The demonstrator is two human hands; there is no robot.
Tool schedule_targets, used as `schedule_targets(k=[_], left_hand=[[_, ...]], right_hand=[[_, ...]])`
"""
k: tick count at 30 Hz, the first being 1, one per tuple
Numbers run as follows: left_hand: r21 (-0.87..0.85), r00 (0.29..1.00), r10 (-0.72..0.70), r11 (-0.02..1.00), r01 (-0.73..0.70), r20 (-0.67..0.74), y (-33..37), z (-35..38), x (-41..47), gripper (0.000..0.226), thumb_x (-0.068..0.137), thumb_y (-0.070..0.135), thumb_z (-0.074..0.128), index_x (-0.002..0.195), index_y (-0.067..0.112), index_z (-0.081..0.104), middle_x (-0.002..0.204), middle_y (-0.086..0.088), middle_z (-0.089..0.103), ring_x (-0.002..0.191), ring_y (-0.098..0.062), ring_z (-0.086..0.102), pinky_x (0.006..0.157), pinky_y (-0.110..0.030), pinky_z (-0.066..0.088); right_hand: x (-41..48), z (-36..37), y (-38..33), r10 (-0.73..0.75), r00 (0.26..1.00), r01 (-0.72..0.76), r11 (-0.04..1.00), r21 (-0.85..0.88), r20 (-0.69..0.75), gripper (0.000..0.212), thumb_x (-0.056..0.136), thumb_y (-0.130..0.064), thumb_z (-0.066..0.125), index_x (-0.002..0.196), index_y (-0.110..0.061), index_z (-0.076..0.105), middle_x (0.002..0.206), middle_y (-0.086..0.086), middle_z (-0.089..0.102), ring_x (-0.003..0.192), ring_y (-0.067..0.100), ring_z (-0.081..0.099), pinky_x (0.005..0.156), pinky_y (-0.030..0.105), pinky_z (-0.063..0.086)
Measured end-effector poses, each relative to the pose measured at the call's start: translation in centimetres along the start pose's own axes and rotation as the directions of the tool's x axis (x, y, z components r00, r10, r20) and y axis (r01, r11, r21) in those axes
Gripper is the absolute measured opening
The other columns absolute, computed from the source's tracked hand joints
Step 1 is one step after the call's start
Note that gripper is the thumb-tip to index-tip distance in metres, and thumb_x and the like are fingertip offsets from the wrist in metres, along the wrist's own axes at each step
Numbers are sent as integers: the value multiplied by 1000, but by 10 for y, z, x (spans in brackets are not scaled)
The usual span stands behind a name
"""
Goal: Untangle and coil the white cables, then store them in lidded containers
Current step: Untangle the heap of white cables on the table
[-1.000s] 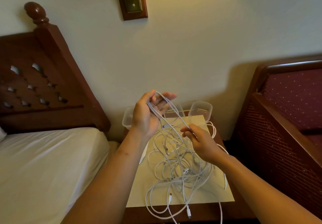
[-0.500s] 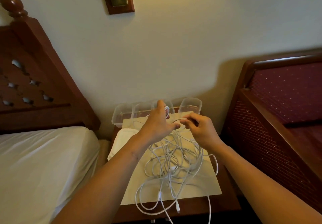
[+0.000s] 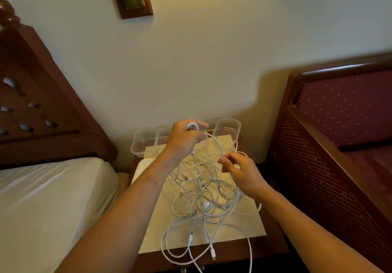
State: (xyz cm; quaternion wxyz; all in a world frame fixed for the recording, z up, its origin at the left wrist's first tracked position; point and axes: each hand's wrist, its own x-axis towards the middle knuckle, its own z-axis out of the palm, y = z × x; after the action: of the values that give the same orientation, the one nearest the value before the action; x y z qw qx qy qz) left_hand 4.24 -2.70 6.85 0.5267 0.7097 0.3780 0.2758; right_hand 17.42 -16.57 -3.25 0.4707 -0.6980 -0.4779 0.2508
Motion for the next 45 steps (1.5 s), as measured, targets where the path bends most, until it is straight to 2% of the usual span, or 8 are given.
schedule_targets(k=[4, 13, 19, 24, 28, 33, 39, 45], left_hand=[[-111, 974, -132, 982, 154, 182, -7, -13, -10, 21, 81, 18, 76, 94, 0, 75, 65, -9, 42, 49, -15, 21, 51, -29, 11], [-333, 973, -121, 925, 181, 194, -13, -23, -93, 36, 99, 37, 66, 90, 2, 68, 68, -12, 49, 48, -20, 38, 47, -28, 39], [-454, 899, -141, 824, 338, 414, -10, -33, -156, 38, 104, 23, 56, 119, -9, 68, 116, -29, 69, 90, -43, 67, 93, -56, 55], [-434, 915, -149, 844, 314, 374, -23, -40, -191, 40, 102, 34, 62, 130, 6, 68, 133, -14, 68, 111, -45, 68, 102, -61, 52], [28, 988, 156, 987, -156, -12, -17, -44, -208, 22, 102, 23, 63, 122, 23, 72, 111, 4, 73, 90, -18, 72, 76, -33, 62], [615, 748, 617, 498, -612, 245, -1, -58, -213, 32, 91, 23, 58, 117, 18, 74, 110, 7, 70, 100, -9, 60, 80, -21, 51], [601, 805, 482, 544, -585, 348, 1, -63, -210, 17, 101, 34, 59, 95, 26, 73, 82, 13, 68, 78, -9, 57, 67, -39, 51], [193, 962, 239, 946, -262, 134, 5, -82, -203, 20, 103, 18, 60, 87, 14, 71, 65, -11, 59, 59, -28, 54, 57, -29, 44]], right_hand=[[3, -3, -5, 74, 988, -31, 956, 292, -136, 15, 102, -30, 61, 109, -28, 74, 96, -4, 75, 93, 8, 69, 87, 35, 59], [-8, -11, -71, 102, 990, 20, 561, 828, -93, 21, 89, -20, 70, 103, -5, 73, 77, -1, 64, 79, 13, 62, 87, 39, 51], [-56, -6, -126, -38, 993, -86, 398, 913, 110, 24, 103, -29, 51, 111, -7, 59, 87, 11, 65, 81, 28, 68, 93, 53, 58], [-95, 2, -137, 88, 978, -204, 565, 800, 188, 33, 104, -32, 53, 124, -13, 71, 78, 4, 52, 63, 14, 48, 54, 26, 47], [-116, 3, -131, 117, 931, -304, 773, 556, 346, 30, 103, -3, 53, 119, -13, 77, 77, 4, 50, 65, 12, 44, 60, 25, 40], [-131, -5, -139, -10, 937, -73, 972, 224, 350, 33, 90, -5, 75, 120, -19, 73, 78, 1, 75, 68, 12, 64, 68, 23, 54], [-129, -3, -130, 13, 975, -91, 935, 343, 224, 40, 81, -9, 82, 113, -11, 58, 87, 16, 78, 74, 31, 73, 72, 35, 60], [-141, 9, -84, -119, 898, -95, 888, 451, 423, 20, 102, -16, 55, 115, -9, 68, 81, 16, 69, 77, 30, 65, 81, 46, 56]])
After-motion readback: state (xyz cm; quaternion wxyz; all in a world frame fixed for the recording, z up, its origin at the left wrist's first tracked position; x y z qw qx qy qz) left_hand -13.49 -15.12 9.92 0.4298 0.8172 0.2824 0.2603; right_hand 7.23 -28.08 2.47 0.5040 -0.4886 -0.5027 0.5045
